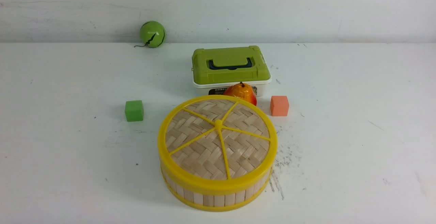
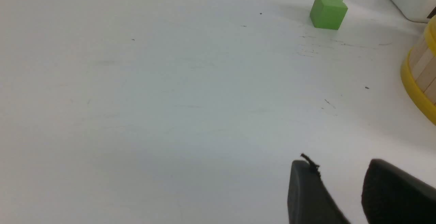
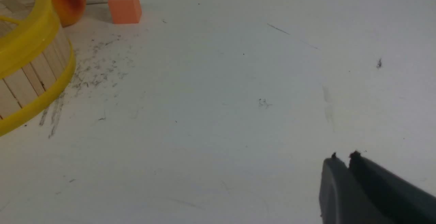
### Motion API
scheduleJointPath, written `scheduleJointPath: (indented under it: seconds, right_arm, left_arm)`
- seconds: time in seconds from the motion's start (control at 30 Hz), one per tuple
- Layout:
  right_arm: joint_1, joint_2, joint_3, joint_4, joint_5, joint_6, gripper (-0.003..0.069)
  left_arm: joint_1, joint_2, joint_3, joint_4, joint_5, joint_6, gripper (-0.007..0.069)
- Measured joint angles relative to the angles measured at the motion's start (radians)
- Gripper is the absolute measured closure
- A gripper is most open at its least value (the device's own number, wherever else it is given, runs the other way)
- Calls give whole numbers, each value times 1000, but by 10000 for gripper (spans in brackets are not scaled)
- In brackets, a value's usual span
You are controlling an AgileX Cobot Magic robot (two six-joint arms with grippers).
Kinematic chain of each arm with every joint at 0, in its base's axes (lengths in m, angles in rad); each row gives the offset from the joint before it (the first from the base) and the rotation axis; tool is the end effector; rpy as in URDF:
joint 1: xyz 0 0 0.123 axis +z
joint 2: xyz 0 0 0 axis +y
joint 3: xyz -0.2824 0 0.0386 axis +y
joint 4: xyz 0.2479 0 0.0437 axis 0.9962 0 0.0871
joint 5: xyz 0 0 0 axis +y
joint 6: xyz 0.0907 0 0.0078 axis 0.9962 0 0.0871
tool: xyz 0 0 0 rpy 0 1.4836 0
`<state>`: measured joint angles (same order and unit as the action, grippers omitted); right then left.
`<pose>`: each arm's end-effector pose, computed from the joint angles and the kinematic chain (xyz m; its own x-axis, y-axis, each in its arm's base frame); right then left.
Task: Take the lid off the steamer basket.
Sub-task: Use the right arm to lift the lid of the steamer
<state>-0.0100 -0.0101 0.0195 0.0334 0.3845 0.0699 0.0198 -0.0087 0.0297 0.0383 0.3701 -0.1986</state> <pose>0.0523 0.0006 0.1725 -0.3004 0.1037 -0.9482 0.0284 0.9946 0.0998 0.0528 0.0023 0.1703 -0.2896 -0.1679 -0.9423 -0.0811 0.9853 -0.1507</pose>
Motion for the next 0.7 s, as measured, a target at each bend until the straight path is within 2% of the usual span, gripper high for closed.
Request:
scheduleJointPath:
  seconds: [0.7]
  right_arm:
    - [0,0,0,-1,0,0,576]
  left_arm:
    - [0,0,0,0,0,0,386]
